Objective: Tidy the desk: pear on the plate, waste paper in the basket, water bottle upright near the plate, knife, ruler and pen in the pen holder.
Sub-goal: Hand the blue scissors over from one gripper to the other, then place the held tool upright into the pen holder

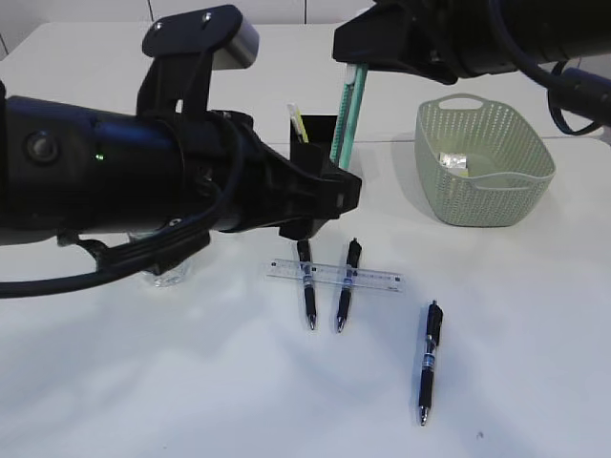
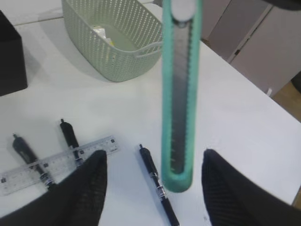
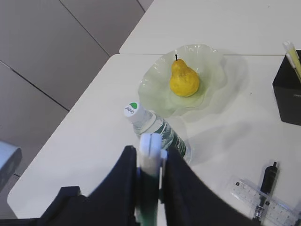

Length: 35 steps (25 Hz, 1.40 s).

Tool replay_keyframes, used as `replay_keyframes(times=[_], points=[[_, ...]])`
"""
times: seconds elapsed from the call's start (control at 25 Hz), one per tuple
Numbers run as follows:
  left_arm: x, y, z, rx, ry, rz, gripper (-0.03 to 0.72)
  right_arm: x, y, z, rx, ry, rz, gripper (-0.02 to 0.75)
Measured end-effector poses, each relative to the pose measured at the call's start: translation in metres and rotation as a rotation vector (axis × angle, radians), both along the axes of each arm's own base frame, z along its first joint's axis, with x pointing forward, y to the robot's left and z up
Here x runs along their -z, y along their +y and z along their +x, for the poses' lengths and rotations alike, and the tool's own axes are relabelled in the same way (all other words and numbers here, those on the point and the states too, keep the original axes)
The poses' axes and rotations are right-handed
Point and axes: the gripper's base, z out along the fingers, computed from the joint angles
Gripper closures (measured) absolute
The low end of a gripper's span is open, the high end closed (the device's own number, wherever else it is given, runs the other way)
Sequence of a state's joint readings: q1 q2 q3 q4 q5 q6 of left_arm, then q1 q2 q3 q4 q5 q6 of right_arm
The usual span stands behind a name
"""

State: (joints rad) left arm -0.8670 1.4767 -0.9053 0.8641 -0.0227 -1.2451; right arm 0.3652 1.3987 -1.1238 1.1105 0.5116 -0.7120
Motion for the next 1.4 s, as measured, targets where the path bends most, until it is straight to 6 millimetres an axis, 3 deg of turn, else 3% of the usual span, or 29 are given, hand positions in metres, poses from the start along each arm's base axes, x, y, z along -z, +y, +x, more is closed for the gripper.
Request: replay_keyframes(times=[0.48, 0.76, 1.08, 1.4], points=[[-0.029, 0.045, 0.012, -0.171, -0.102, 0.072, 0.204, -0.003, -0.005, 0.007, 0.082, -0.062, -0.011, 0.639], [0.001, 0.072, 0.022, -0.227, -0.020, 0.061, 0.213, -0.003, -0.006, 0.008, 0.089, -0.069, -0.014, 0.639], [0.029, 0.133, 0.043, -0.449, 0.078, 0.053, 0.214, 0.002, -0.005, 0.013, 0.103, -0.063, -0.023, 0.639], [0.048, 0.203, 0.053, -0.759, 0.192, -0.038, 0.214, 0.014, 0.007, 0.045, 0.096, -0.048, -0.049, 0.639]])
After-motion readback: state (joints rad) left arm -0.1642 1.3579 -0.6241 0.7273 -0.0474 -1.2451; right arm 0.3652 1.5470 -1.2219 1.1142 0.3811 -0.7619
